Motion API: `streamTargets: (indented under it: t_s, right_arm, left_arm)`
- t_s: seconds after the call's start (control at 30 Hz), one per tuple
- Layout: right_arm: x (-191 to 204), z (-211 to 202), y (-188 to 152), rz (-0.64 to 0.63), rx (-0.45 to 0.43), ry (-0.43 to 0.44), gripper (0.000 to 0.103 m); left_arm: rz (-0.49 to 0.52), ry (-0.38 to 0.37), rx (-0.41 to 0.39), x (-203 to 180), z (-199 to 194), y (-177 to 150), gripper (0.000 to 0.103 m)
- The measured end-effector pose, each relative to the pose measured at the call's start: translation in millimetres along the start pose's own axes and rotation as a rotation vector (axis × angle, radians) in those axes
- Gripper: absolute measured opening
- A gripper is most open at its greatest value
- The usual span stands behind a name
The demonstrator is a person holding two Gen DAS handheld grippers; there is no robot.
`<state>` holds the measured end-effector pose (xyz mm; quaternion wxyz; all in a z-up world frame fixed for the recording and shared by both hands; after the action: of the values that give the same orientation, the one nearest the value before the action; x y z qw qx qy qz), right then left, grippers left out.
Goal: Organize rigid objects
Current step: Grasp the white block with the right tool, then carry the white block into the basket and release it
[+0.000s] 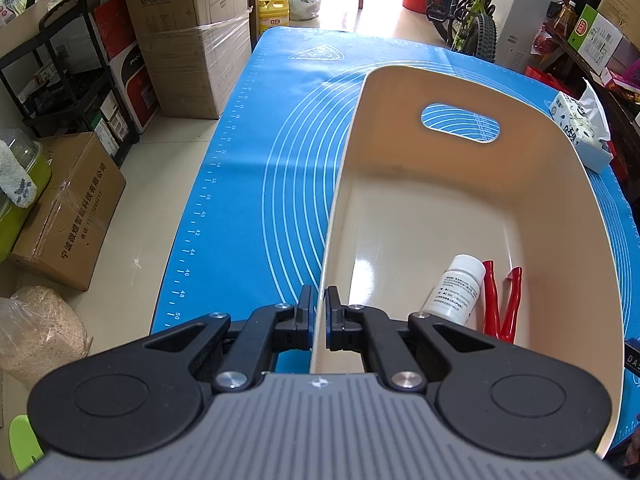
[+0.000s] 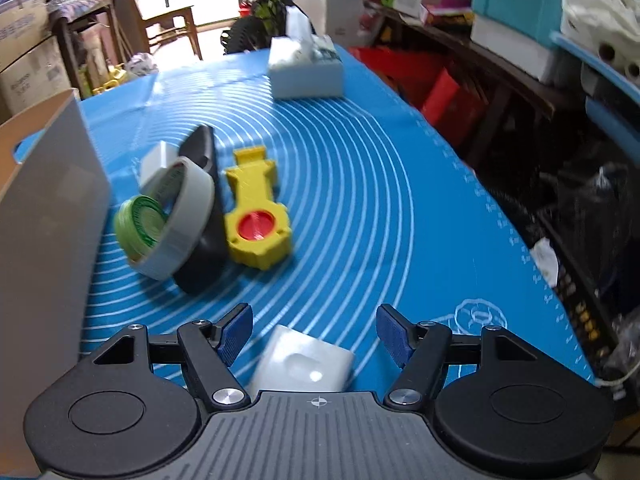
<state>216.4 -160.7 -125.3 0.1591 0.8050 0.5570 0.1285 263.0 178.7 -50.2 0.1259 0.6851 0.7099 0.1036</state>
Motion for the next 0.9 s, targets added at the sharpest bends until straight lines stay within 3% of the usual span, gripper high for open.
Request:
streamTargets:
  t_s: [0.47,0.63,0.9]
  right_arm:
    - [4.7,0.5,-17.2,0.001,0.021,-0.015,0.072]
    - [9.4,-5.1,-23.1,-0.013,0.007,-0.007,0.057]
    - [12.9,-16.8,-23.1,-0.014,-0.034,-0.015,0.052]
  left_arm:
    - [-0.002,0.000,0.001,-1.3,-0.1,-0.1,0.007]
    - [-0.001,0.000,0.001,-1.4,0.0,0.0,0.007]
    - [-0.001,0.000,0.001,-1.4,0.1,0.2,0.007]
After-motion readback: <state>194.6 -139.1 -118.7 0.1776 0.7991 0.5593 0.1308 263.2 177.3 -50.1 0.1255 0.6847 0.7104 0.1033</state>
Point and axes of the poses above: each gripper's, at about its wrist camera, not at the fingertips, and z roughly the way its jaws point, x to its left, y to its top, the point moved 6 cm from there along z, roughly the way its jaws point, and after that the axes turned 11 degrees about x, right-handed, at the moved point
